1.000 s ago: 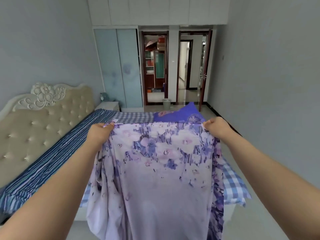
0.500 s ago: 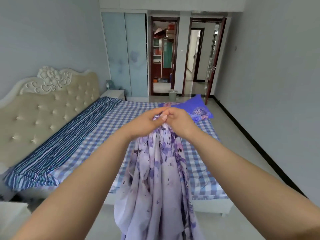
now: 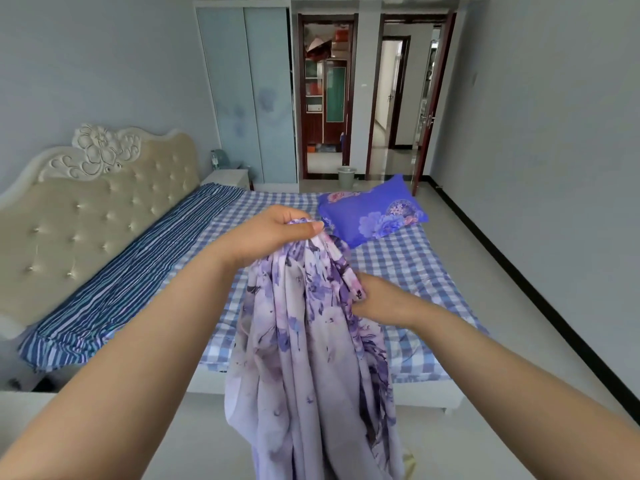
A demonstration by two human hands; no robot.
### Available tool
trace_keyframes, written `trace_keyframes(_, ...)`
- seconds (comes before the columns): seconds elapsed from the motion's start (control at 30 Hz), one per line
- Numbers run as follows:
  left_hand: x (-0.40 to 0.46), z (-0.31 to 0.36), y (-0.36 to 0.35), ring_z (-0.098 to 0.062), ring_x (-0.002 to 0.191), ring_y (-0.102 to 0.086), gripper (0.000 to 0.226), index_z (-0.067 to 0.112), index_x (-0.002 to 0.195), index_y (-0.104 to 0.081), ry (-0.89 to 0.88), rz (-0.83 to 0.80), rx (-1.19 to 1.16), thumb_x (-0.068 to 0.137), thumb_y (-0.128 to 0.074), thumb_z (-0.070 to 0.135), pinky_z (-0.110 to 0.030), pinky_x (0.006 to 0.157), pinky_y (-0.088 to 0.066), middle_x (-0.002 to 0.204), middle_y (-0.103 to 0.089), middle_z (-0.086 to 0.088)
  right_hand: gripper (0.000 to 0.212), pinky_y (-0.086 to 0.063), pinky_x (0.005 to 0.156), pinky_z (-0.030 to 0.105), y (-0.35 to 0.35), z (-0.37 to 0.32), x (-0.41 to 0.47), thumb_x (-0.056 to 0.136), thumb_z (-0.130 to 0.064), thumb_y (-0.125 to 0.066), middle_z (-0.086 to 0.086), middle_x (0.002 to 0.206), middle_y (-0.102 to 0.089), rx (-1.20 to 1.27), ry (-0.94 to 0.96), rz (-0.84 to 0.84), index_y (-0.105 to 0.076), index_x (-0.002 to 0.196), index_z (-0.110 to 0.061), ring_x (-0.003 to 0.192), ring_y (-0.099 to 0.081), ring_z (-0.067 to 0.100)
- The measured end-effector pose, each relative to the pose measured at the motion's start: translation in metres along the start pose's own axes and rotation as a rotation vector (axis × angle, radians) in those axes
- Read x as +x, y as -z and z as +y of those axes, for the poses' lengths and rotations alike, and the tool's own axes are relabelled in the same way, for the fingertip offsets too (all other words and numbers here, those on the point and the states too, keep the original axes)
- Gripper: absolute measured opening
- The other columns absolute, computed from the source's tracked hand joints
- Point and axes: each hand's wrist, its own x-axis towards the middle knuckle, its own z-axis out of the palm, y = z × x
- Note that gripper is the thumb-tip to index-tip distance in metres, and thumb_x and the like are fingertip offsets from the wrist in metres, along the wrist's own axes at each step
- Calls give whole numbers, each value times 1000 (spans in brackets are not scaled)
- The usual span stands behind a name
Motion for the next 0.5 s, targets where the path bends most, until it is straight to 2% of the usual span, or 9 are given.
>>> trace_keyframes(0.03,-1,1,1,-11,87,-68,18,14,87,-75,2,-20,-23,89,-65,29,-28,94,-45,87,-74,2,7,-39,61,27,-4,11,2,83,-9,-55,5,86,-58,-60,-49,-11,-55,91,-9,79,-56,21)
trace_keyframes(0.07,-1,2,3,-14,93,-68,30,3,96,-72,0,-28,-54,85,-67,31,-29,97,-45,94,-74,-2,6,-38,61,27,-5,20,2,84,-14,-56,4,87,-57,-141,-106,5,-55,88,-10,82,-56,22)
trace_keyframes(0.17,-4,6,1,-17,86,-67,64,-15,99,-62,6,-69,-142,70,-74,41,-28,88,-51,91,-71,-9,23,-41,70,30,9,45,4,87,-39,-61,-3,98,-48,-286,-260,305,-55,97,-19,94,-52,20)
trace_keyframes(0.2,-4,8,0,-15,83,-67,68,-13,97,-64,5,-95,-165,65,-78,45,-25,83,-52,89,-71,-8,24,-41,71,30,12,47,5,86,-41,-63,-3,97,-47,-210,-254,338,-56,95,-19,94,-52,19)
trace_keyframes(0.23,-3,9,0,-13,81,-68,66,-7,93,-68,7,-123,-185,61,-81,50,-23,79,-52,87,-72,-6,22,-39,67,28,14,46,5,86,-37,-65,-2,88,-48,-103,-204,324,-55,84,-18,86,-52,18)
trace_keyframes(0.27,-3,11,-1,-12,80,-69,60,2,88,-73,7,-148,-199,59,-82,54,-20,77,-53,87,-74,-3,28,-33,61,25,13,39,3,86,-31,-67,-3,75,-45,16,-140,279,-47,71,-18,72,-46,15)
trace_keyframes(0.33,-4,13,0,-13,82,-71,48,14,85,-77,-4,-187,-237,60,-81,54,-21,76,-53,88,-75,-3,40,-28,55,20,6,24,-2,88,-17,-66,-7,59,-34,240,-13,276,-35,62,-17,55,-33,7)
trace_keyframes(0.43,-9,18,2,-13,79,-71,42,17,80,-79,-39,-165,-310,57,-83,52,-21,73,-54,84,-75,-2,33,-35,56,9,3,6,-17,89,-4,-62,-17,47,-47,525,98,292,-46,62,-15,46,-41,-4)
trace_keyframes(0.5,-10,19,5,-12,75,-71,44,17,77,-78,-46,-123,-332,53,-85,54,-19,71,-54,79,-75,-1,17,-41,64,10,5,4,-24,90,-7,-61,-17,60,-61,691,94,200,-60,75,-14,57,-54,-6)
